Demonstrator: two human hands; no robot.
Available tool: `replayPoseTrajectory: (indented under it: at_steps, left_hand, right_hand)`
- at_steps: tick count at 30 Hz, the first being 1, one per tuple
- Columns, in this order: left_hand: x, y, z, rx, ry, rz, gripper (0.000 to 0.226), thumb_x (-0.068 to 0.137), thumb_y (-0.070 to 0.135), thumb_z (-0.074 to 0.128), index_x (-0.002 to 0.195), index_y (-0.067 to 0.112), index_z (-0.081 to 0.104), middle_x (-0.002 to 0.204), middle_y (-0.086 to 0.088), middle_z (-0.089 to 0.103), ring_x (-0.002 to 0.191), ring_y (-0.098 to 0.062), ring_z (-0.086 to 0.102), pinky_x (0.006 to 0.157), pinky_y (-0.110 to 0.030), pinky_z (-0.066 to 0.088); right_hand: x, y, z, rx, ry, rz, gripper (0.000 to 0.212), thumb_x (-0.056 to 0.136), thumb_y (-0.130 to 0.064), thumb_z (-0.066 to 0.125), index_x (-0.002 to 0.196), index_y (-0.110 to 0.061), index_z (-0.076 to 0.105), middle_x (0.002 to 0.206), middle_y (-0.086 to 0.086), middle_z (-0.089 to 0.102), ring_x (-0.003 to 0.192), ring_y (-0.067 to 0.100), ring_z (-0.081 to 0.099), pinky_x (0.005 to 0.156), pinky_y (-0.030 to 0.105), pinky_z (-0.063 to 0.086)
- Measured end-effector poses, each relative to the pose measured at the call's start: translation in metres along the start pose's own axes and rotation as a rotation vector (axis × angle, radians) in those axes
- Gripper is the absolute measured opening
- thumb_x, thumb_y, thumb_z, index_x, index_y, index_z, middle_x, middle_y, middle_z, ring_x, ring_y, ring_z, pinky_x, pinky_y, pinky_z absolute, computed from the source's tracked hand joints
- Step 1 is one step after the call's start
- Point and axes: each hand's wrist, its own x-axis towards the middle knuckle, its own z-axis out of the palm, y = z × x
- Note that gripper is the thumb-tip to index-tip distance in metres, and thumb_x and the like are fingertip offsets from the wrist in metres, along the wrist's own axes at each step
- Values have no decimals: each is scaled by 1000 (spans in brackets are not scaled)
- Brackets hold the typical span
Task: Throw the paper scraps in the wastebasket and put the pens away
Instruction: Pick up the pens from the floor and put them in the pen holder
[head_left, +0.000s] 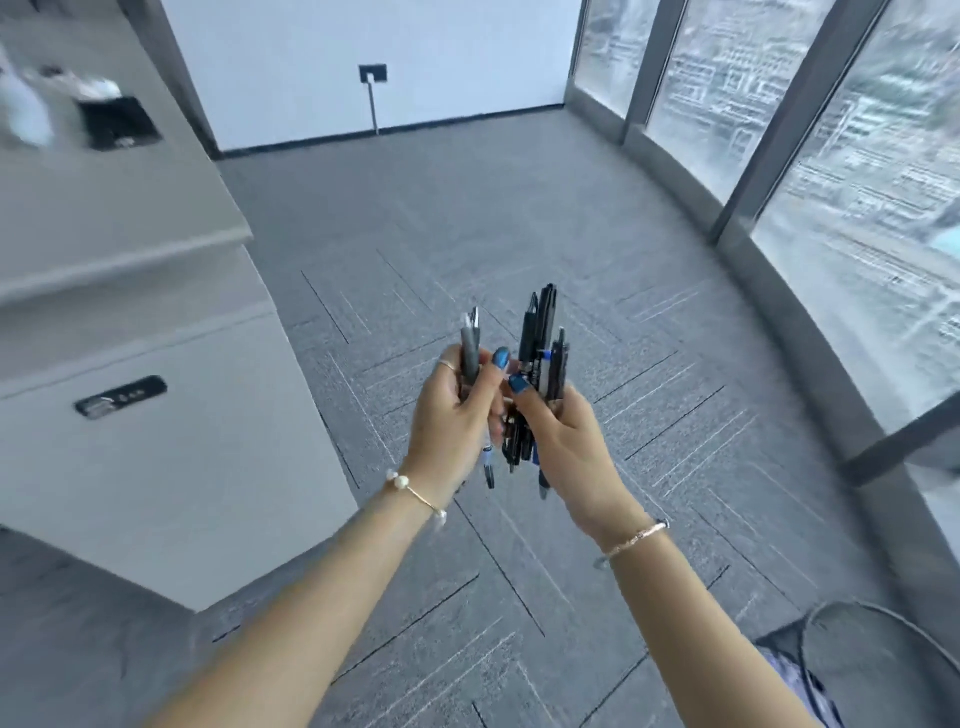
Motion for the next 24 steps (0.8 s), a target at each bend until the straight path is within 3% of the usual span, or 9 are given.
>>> replayPoseTrajectory:
  at_steps: [5,8,12,17,24]
  left_hand:
    - [13,172,-4,42,38,71,17,90,24,52,92,7,51,48,10,52,44,-10,49,45,-29,47]
    - [16,263,-4,58,62,135,15,89,25,53,89,10,50,49,9,52,43,-11,48,45,-30,46]
    - [13,359,-7,58,104,202,16,89,26,52,90,10,50,51,7,50,43,-14,48,47,-31,46]
    - [0,424,-23,42,186,258,16,90,27,51,89,11,50,53,2,49,43,-15,48,44,-28,45]
    - [4,455,-104,59,279,284,10,90,24,50,86,15,49,53,-1,48,42,-14,47,42,-26,43]
  right_hand:
    - [-1,-174,-7,-21,-17,-63,22,96,-17,42,77,-12,51,53,-8,56,49,6,49,50,20,38]
    - [-4,-264,-10,-46,-42,-137,23,97,-19,43,78,-9,52,59,1,57,58,21,51,57,36,39]
    - [-11,-356,-10,-66,-97,-221,28,97,-21,42,81,2,49,64,13,55,58,26,48,57,39,39]
    - [-22,-421,3,-94,-170,-291,27,96,-19,43,79,-1,51,62,8,55,57,17,51,55,26,41]
    - [-9,-456,83,-121,-244,-321,26,96,-16,42,79,1,51,63,9,55,59,19,51,58,33,41]
